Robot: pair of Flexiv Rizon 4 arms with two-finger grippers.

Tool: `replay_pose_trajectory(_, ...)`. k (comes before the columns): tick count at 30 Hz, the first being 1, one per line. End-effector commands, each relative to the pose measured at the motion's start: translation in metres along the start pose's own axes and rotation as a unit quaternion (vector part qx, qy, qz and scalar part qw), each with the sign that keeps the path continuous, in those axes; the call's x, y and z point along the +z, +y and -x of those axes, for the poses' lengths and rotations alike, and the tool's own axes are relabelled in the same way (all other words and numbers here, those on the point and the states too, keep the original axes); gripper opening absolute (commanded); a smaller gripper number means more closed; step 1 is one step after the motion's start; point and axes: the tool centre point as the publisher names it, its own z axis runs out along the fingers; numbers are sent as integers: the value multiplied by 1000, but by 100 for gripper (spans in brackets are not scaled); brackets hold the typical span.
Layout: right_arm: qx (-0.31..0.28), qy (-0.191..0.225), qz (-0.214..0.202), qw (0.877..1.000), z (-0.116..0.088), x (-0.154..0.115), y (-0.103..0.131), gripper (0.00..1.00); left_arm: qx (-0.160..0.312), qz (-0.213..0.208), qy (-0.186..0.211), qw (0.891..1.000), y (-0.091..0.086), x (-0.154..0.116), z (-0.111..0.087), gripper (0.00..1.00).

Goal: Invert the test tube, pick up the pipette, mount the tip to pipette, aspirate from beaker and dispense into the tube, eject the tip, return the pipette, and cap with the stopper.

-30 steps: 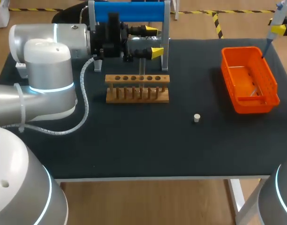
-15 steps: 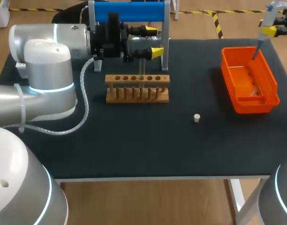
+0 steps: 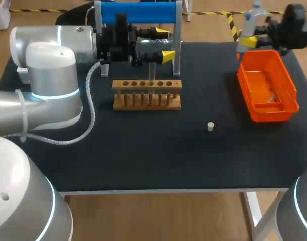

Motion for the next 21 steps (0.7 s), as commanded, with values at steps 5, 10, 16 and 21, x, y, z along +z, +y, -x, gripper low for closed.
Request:
replay_pose_trajectory(5,7,12,-2,1000,4,71,-10,0,0,1,-1,1000,-1,0,0,100)
replay_pose_trajectory(10,15,19,6,1000,4,92,-13,0,0,1,-1,1000,-1,0,0,100)
replay_pose_trajectory(16,17,34,13,999,1,118,-15,0,0,1,-1,1000,-1,0,0,100)
replay_pose_trajectory(21,19,48,17,999,-3,137,-17,0,0,1,-1,1000,-1,0,0,100)
